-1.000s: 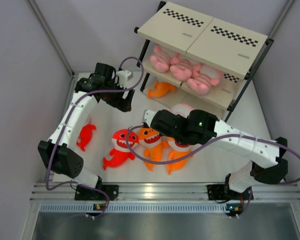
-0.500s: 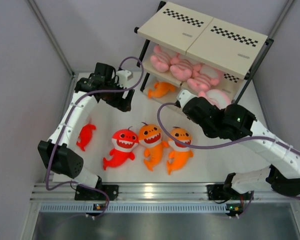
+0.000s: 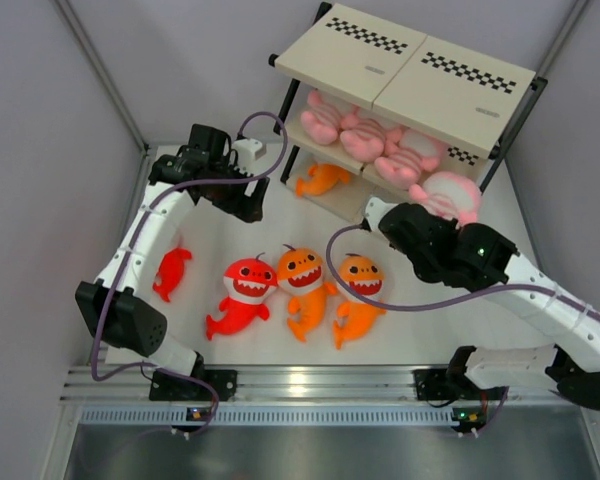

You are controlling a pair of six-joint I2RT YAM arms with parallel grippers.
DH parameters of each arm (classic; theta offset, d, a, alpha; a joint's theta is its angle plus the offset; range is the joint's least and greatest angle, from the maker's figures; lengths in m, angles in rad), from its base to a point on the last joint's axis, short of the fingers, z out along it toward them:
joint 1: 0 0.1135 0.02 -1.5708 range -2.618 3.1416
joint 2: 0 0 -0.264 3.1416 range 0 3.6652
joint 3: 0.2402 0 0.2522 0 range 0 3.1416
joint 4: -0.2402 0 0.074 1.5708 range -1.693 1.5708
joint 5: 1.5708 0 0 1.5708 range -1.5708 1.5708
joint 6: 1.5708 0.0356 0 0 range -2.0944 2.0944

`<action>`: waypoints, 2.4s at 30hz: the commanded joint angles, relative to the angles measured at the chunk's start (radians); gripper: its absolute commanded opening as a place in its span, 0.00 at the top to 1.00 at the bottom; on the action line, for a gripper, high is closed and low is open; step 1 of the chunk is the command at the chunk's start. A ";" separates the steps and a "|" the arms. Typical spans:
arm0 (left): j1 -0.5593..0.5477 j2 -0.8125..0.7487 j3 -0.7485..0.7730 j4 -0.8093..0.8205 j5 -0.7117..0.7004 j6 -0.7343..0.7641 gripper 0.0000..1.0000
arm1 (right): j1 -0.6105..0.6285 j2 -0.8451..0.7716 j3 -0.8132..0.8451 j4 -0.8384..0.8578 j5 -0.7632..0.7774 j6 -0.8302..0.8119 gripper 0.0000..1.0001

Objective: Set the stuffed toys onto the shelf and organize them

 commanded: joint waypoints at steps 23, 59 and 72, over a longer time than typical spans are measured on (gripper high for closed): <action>-0.001 -0.003 0.038 -0.001 0.034 0.023 0.12 | -0.360 -0.113 -0.234 0.536 -0.408 -0.434 1.00; -0.001 -0.012 0.032 -0.001 0.048 0.021 0.12 | -0.623 -0.118 -0.303 0.741 -0.569 -0.677 0.72; -0.001 -0.012 0.034 -0.002 0.040 0.024 0.12 | -0.609 -0.173 -0.320 0.692 -0.581 -0.606 0.11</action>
